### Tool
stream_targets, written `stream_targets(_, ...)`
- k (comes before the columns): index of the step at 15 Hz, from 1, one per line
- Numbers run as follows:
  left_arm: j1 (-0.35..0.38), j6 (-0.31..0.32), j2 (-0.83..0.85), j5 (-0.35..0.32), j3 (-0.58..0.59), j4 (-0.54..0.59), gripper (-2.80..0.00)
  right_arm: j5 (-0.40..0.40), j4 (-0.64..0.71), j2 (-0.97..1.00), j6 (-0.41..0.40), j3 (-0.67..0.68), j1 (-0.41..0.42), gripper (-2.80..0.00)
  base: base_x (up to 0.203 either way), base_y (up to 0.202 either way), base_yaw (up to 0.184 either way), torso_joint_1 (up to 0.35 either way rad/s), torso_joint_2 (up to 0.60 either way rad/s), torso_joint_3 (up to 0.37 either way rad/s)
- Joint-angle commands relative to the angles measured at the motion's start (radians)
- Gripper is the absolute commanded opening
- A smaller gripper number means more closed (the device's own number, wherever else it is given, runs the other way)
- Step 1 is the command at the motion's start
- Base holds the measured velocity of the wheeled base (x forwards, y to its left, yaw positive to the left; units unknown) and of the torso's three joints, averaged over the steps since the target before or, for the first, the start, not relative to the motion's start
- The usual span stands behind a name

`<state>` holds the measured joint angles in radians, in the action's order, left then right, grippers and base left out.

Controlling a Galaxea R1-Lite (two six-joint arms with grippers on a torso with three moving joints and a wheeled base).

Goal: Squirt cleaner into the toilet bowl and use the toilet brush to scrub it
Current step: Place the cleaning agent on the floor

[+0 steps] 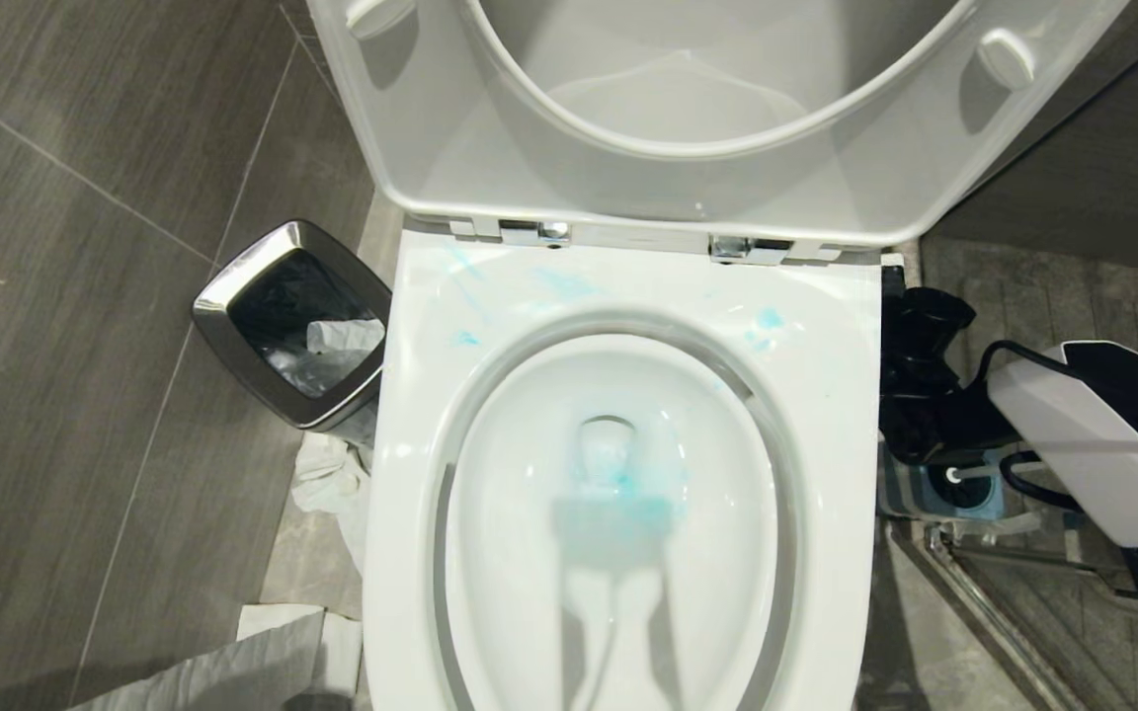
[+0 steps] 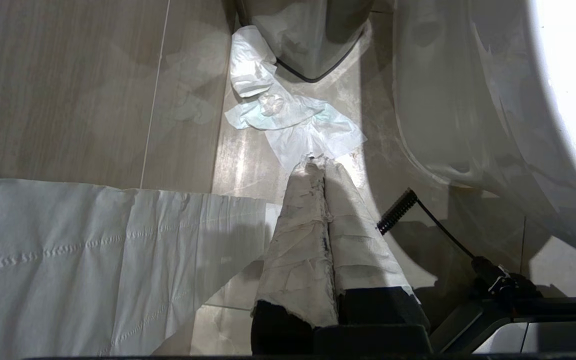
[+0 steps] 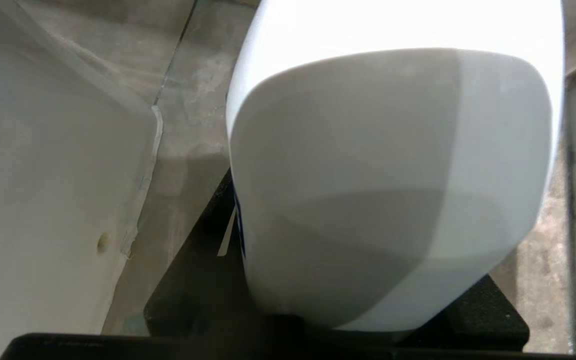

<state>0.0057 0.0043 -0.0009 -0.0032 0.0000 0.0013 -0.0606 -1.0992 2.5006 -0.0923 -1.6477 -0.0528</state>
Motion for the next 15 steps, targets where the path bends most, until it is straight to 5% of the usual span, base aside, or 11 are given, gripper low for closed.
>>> stream_targets(1,0.000,0.000,0.001,0.000,0.002,0.000,-2.80,-0.001,-0.008,0.001,-0.001,0.000,-0.001,-2.80,0.000,0.000,0.000,0.000,0.00,0.000)
stream_targets(15,0.000,0.000,0.001,0.000,0.002,0.000,-2.80,-0.001,-0.008,0.009,-0.026,-0.001,-0.006,-2.80,0.000,0.000,0.000,0.000,0.00,0.000)
